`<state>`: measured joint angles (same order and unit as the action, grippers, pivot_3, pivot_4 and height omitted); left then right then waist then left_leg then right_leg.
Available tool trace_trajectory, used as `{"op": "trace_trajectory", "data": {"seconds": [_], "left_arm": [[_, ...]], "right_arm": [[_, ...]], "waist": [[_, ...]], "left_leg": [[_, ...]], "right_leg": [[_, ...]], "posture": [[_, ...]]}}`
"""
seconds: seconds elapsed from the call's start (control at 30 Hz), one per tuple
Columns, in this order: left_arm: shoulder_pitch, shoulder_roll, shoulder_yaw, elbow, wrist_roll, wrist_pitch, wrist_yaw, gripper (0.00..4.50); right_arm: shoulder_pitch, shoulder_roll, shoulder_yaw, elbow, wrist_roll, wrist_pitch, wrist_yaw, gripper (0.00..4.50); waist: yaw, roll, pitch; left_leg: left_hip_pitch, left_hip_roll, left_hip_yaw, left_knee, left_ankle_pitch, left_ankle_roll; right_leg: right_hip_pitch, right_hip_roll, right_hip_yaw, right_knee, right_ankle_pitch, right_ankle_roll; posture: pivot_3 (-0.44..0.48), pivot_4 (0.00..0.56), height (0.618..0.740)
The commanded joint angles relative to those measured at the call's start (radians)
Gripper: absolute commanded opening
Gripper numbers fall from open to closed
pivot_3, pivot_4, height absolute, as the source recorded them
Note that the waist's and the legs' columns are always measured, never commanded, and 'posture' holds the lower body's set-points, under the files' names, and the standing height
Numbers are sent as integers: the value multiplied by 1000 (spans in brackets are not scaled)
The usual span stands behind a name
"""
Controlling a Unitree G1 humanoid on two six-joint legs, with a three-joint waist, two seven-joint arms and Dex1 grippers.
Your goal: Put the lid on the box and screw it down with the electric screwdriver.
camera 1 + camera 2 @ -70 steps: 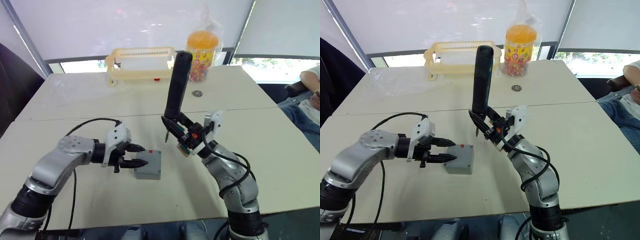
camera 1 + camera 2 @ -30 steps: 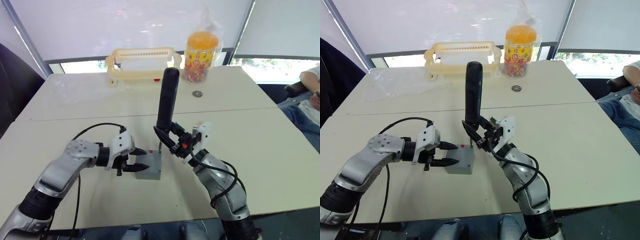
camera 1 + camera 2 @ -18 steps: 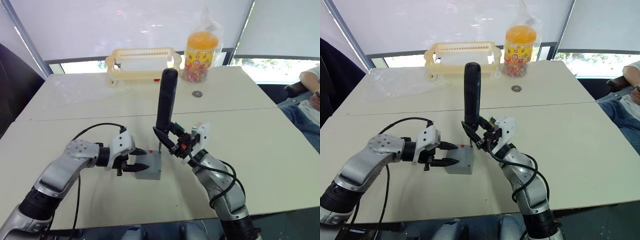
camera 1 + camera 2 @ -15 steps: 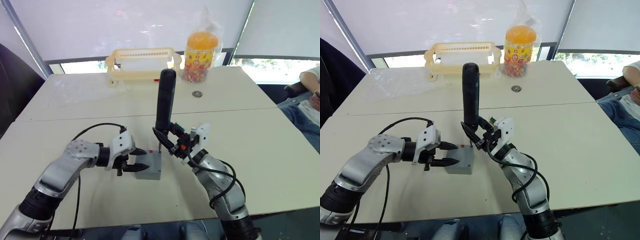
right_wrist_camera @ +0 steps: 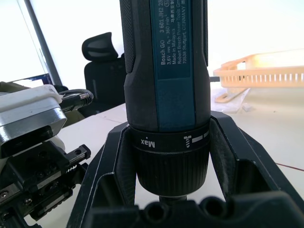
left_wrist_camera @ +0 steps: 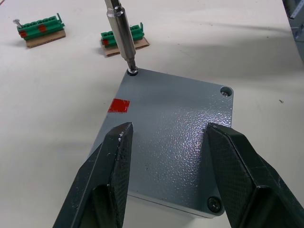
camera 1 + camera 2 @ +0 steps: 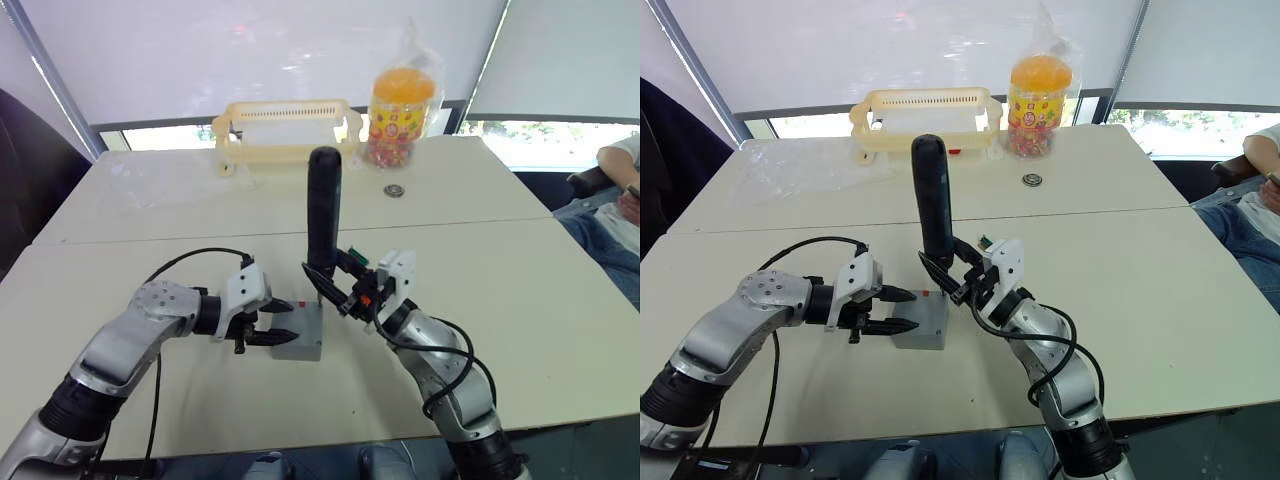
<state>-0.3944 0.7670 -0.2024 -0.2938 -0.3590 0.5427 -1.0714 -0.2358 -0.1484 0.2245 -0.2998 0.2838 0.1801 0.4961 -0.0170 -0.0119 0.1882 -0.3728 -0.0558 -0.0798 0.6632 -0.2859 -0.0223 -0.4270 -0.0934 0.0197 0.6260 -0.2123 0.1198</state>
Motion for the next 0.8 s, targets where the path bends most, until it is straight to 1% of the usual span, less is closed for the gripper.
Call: {"op": "trace_trajectory", "data": {"seconds": [0.03, 0.8], "left_arm": [[13, -6, -12, -12, 6, 9, 2, 2470], [40, 0, 0, -48, 3, 31, 10, 2470]], "right_arm": [[10, -8, 16, 48, -36, -14, 6, 1744], [46, -33, 50, 136, -83, -58, 37, 1744]], "waist": [[0, 0, 0], [0, 0, -13]], "left_leg": [[0, 0, 0, 0, 0, 0], [1, 0, -1, 0, 0, 0]], "right_leg": [[0, 0, 0, 0, 0, 0], [2, 0, 0, -1, 0, 0]], "posture": [[0, 150, 740], [0, 150, 740]]}}
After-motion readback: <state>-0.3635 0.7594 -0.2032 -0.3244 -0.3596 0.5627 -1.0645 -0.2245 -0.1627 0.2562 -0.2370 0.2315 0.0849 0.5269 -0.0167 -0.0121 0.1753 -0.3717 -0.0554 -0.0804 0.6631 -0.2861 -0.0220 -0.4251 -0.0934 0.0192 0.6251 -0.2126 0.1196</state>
